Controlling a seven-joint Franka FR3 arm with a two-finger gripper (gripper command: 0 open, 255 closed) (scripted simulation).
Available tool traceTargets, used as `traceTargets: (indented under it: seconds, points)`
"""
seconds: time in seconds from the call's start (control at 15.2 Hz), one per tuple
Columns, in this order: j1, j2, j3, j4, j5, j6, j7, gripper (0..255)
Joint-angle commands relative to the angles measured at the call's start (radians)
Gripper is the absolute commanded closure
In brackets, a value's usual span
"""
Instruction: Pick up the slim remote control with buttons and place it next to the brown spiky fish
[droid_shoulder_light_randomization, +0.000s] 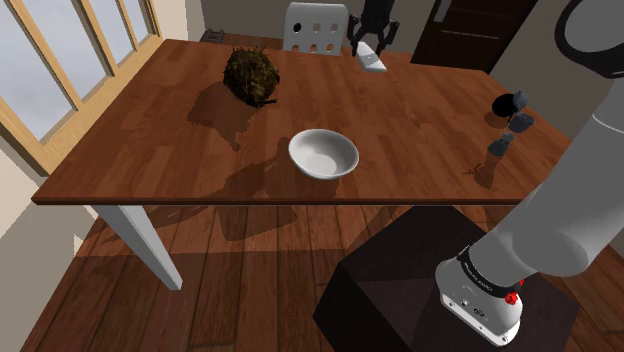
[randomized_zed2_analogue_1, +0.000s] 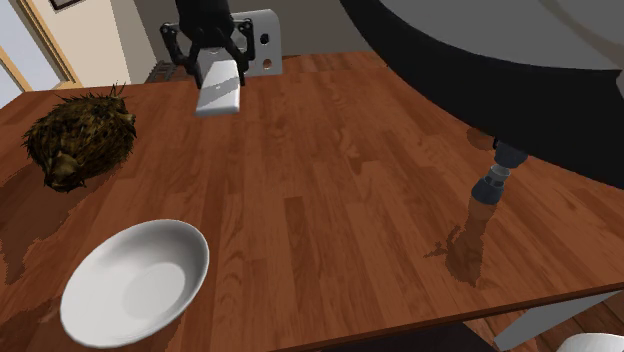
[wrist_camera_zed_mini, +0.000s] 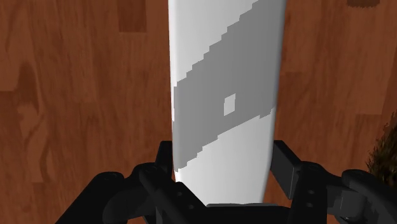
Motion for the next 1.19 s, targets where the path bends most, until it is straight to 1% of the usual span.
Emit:
traceTargets:
  seconds: [0.0,0.26,1.12]
  points:
    - [0.028,0.009,0.019,0.012,-0.002,-0.002,0.049,255]
    - [0.080,0.041,0.053,0.058,-0.002,-0.016,0.136,255]
    - [0.083,0.038,0.054,-0.121,-0.002,0.160,0.135,255]
